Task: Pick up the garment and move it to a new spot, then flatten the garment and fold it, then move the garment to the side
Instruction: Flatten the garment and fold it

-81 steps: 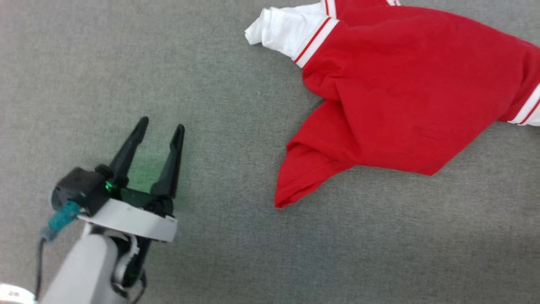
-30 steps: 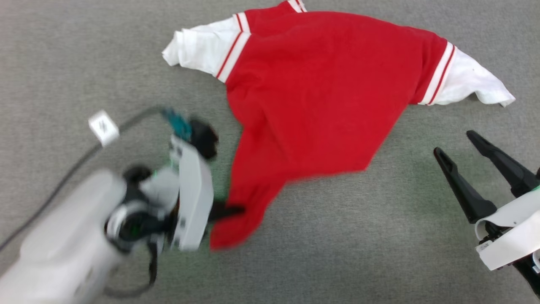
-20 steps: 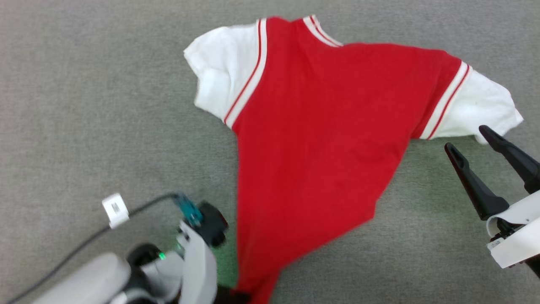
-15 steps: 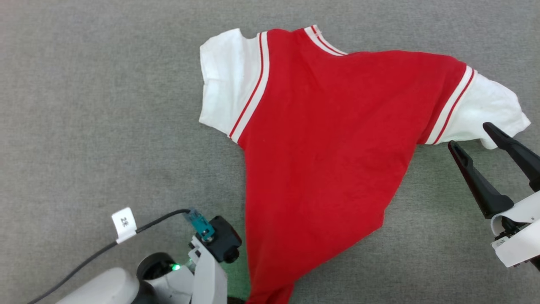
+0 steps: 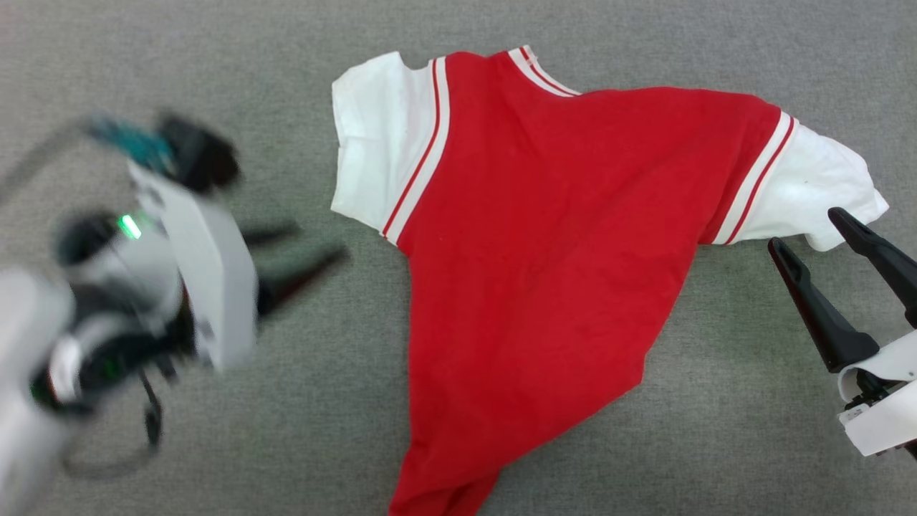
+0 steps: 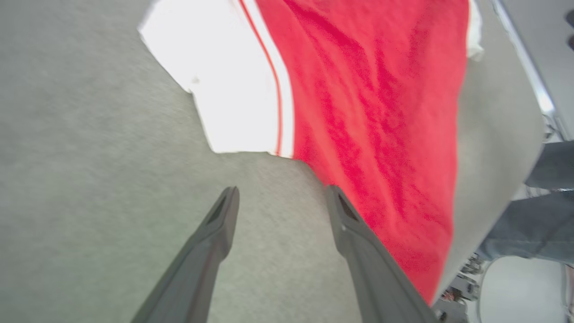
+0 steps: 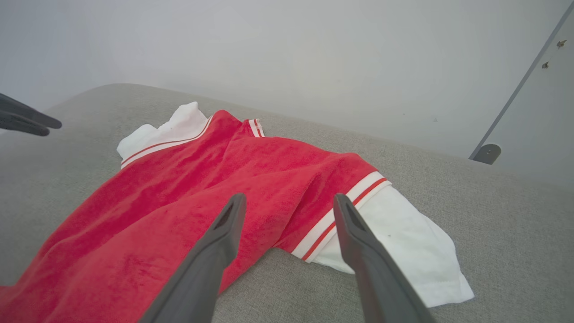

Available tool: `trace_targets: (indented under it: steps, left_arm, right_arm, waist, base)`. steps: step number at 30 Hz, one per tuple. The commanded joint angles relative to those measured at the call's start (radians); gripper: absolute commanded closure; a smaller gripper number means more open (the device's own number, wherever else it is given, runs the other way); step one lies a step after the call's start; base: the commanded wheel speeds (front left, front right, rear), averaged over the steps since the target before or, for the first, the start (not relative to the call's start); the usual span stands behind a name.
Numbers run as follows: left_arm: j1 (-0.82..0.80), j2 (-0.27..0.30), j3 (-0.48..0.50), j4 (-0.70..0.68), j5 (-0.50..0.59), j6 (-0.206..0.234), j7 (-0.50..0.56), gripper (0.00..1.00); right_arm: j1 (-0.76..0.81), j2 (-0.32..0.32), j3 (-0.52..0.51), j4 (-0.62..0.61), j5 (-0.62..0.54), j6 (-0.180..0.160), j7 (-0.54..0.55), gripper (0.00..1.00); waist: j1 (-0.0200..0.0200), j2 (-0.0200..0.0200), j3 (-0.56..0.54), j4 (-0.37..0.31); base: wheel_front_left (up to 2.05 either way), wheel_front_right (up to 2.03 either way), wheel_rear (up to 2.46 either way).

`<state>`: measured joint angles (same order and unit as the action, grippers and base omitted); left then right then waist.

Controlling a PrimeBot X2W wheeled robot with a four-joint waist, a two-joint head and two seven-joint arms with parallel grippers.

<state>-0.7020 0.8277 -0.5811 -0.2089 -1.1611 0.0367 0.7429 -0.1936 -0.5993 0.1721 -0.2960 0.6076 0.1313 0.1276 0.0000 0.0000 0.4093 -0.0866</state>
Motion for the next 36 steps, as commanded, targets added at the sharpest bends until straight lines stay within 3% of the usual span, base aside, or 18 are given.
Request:
trace_targets:
  steps: [1,9,15,16,17,18,20,29,32,33,34,36]
  left_arm:
    - [-0.051,-0.013,-0.004,0.05,0.032,-0.002,0.006,0.0]
    - [-0.272,-0.186,-0.062,0.458,0.097,-0.069,0.006,0.0]
    - [-0.325,-0.257,-0.107,0.663,0.113,-0.119,0.008,0.0]
    - [-0.325,-0.265,-0.114,0.689,0.111,-0.127,0.009,0.13]
    - [-0.324,-0.274,-0.12,0.702,0.107,-0.136,0.005,0.41]
    - [-0.323,-0.285,-0.111,0.721,0.087,-0.141,-0.001,1.0]
    - [-0.329,-0.288,-0.104,0.744,0.07,-0.147,0.002,1.0]
    - [-0.322,-0.195,-0.124,0.801,0.14,-0.155,-0.046,1.0]
    - [-0.307,-0.213,-0.123,0.79,0.12,-0.159,-0.059,1.0]
    - [-0.306,-0.215,-0.12,0.783,0.121,-0.16,-0.076,0.58]
    - [-0.303,-0.216,-0.119,0.779,0.126,-0.159,-0.093,0.0]
    - [-0.3,-0.215,-0.12,0.771,0.135,-0.159,-0.114,0.0]
  right_arm:
    - [-0.003,0.006,0.003,-0.003,0.001,-0.001,-0.006,0.0]
    - [-0.042,0.015,0.034,0.01,0.0,-0.001,-0.021,0.0]
    - [-0.046,0.013,0.041,0.026,0.0,-0.001,-0.033,0.0]
    - [-0.045,0.013,0.04,0.027,0.0,-0.001,-0.033,0.0]
    - [-0.044,0.012,0.039,0.028,-0.001,-0.001,-0.034,0.0]
    - [-0.042,0.011,0.037,0.029,-0.002,-0.001,-0.034,0.0]
    - [-0.036,0.011,0.033,0.028,-0.003,-0.001,-0.031,0.0]
    - [-0.014,-0.01,-0.001,0.044,-0.019,-0.001,0.003,0.0]
    - [-0.015,-0.011,-0.004,0.045,-0.018,-0.001,0.018,0.0]
    - [-0.017,-0.012,-0.007,0.046,-0.014,-0.001,0.022,0.0]
    - [-0.02,-0.015,-0.009,0.048,-0.009,-0.001,0.029,0.0]
    - [-0.026,-0.018,-0.008,0.051,-0.002,-0.001,0.034,0.0]
  waist:
    - [0.0,0.0,0.006,-0.007]
    - [0.0,0.0,0.037,-0.043]
    - [0.0,0.0,0.047,-0.062]
    - [0.0,0.0,0.047,-0.062]
    - [0.0,0.0,0.047,-0.062]
    - [0.0,0.0,0.046,-0.061]
    - [0.0,0.0,0.041,-0.056]
    - [0.0,0.0,0.018,-0.019]
    - [0.0,0.0,0.012,-0.005]
    - [0.0,0.0,0.01,-0.001]
    - [0.0,0.0,0.007,0.004]
    - [0.0,0.0,0.005,0.008]
  base:
    - [0.0,0.0,0.0]
    - [0.0,0.0,0.0]
    - [0.0,0.0,0.0]
    - [0.0,0.0,0.0]
    - [0.0,0.0,0.0]
    - [0.0,0.0,0.0]
    - [0.0,0.0,0.0]
    - [0.0,0.0,0.0]
    - [0.0,0.0,0.0]
    - [0.0,0.0,0.0]
    - [0.0,0.0,0.0]
    - [0.0,0.0,0.0]
